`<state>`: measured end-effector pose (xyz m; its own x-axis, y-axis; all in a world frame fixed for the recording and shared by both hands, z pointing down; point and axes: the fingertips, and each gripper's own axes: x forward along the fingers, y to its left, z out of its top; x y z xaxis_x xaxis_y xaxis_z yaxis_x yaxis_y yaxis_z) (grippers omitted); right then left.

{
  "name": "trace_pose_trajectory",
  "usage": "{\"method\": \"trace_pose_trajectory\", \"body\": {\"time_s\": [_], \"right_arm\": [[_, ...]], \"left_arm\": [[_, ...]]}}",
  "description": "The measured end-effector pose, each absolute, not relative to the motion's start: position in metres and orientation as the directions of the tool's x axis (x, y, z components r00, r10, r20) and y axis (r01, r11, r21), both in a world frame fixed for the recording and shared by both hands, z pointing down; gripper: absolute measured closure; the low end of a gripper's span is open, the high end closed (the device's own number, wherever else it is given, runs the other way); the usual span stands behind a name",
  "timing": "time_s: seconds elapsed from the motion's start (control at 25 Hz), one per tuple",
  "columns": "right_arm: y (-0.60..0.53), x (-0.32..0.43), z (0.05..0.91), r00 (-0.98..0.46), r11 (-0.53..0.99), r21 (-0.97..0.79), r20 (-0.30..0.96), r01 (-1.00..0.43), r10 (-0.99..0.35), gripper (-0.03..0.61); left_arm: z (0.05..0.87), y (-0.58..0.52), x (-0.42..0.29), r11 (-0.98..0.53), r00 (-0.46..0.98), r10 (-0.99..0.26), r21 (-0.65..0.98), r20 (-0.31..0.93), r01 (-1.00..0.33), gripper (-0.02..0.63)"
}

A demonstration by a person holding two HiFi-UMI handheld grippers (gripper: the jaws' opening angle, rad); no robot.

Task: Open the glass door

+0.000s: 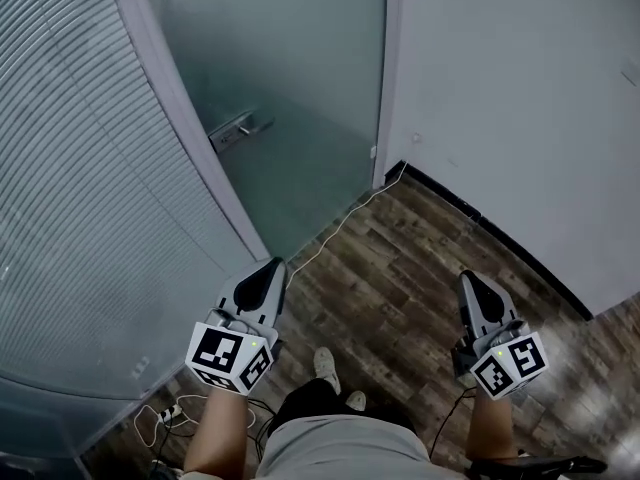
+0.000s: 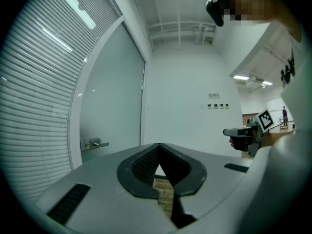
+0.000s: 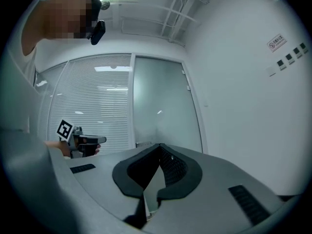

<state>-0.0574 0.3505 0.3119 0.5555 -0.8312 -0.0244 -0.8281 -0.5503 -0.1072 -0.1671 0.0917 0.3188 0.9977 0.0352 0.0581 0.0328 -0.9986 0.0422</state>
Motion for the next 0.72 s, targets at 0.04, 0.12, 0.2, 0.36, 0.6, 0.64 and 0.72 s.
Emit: {"method": "trace_pose_trajectory", "body": {"time_s": [0.04, 0.12, 0.2, 0.36, 0.6, 0.64, 0.72], "right_arm": [[0.345, -0.050, 0.313, 0.545, -0.540, -0.104, -0.024, -0.835, -0.838, 0.578], [0.336, -0.037, 0.315, 0.527, -0.523, -0.094, -0.022, -0.847, -0.850, 0.578], [0.327, -0.023, 0.316, 0.517, -0.513, -0.089, -0.022, -0.854, -0.856, 0.578], [0.305, 0.006, 0.318, 0.498, -0.496, -0.077, -0.009, -0.865, -0.867, 0.578], [0.255, 0.055, 0.315, 0.451, -0.451, -0.053, 0.007, -0.891, -0.893, 0.578], [0.244, 0.064, 0.313, 0.443, -0.443, -0.051, 0.007, -0.895, -0.896, 0.578], [0.222, 0.085, 0.313, 0.428, -0.428, -0.049, 0.007, -0.903, -0.904, 0.578]], "left_arm": [[0.319, 0.088, -0.161, -0.999, 0.998, 0.027, 0.043, 0.055, 0.025, 0.614], [0.322, 0.081, -0.149, -0.999, 0.999, 0.016, 0.048, 0.052, 0.013, 0.614], [0.325, 0.075, -0.136, -0.999, 0.999, 0.009, 0.052, 0.049, 0.007, 0.614], [0.327, 0.055, -0.104, -0.999, 0.999, 0.002, 0.054, 0.041, -0.001, 0.614], [0.318, 0.017, -0.050, -0.999, 0.999, -0.007, 0.051, 0.034, -0.009, 0.614], [0.317, 0.008, -0.041, -0.999, 0.999, -0.011, 0.051, 0.035, -0.013, 0.614], [0.315, -0.013, -0.021, -0.999, 0.999, -0.022, 0.048, 0.035, -0.024, 0.614]]}}
